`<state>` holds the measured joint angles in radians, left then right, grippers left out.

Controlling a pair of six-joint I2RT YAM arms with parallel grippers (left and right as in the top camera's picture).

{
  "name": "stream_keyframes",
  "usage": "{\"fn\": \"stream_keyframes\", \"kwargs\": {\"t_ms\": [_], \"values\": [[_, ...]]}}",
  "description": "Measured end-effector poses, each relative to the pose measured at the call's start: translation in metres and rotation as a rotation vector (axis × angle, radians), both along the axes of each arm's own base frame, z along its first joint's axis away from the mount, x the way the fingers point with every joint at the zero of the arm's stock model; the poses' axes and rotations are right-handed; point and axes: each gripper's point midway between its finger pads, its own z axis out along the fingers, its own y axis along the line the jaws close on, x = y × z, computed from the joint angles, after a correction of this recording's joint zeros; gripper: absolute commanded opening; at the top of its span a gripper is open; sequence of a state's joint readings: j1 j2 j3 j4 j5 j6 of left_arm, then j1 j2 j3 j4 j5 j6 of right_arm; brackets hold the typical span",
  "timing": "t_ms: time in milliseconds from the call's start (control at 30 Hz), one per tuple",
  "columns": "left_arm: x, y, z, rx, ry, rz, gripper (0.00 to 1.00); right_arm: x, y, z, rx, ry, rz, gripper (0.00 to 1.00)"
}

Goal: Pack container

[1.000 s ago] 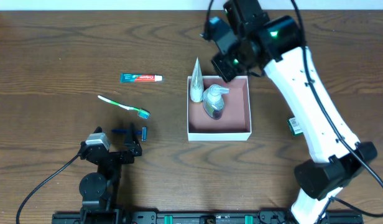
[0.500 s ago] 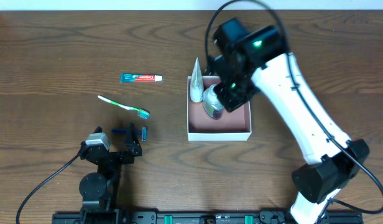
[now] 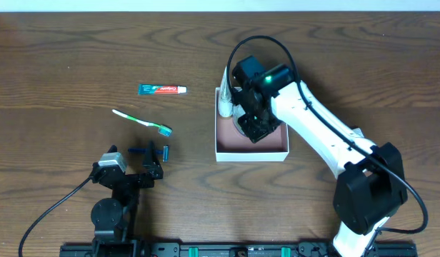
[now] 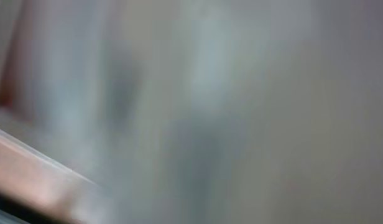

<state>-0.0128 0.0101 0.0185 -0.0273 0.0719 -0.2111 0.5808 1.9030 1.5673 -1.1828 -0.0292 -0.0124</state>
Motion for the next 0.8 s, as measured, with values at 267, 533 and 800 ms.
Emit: {"fn": "stream_keyframes", "kwargs": {"t_ms": [267, 533, 800], "values": [[0.000, 0.000, 0.000, 0.000, 0.000, 0.000, 0.98, 0.022, 0.009, -0.007, 0.004, -0.121, 0.008, 0.01], [0.000, 0.000, 0.000, 0.000, 0.000, 0.000, 0.98, 0.039, 0.013, -0.007, 0.013, -0.198, 0.001, 0.01], [0.000, 0.000, 0.000, 0.000, 0.000, 0.000, 0.98, 0.054, 0.016, -0.003, 0.019, -0.266, -0.008, 0.01]]}}
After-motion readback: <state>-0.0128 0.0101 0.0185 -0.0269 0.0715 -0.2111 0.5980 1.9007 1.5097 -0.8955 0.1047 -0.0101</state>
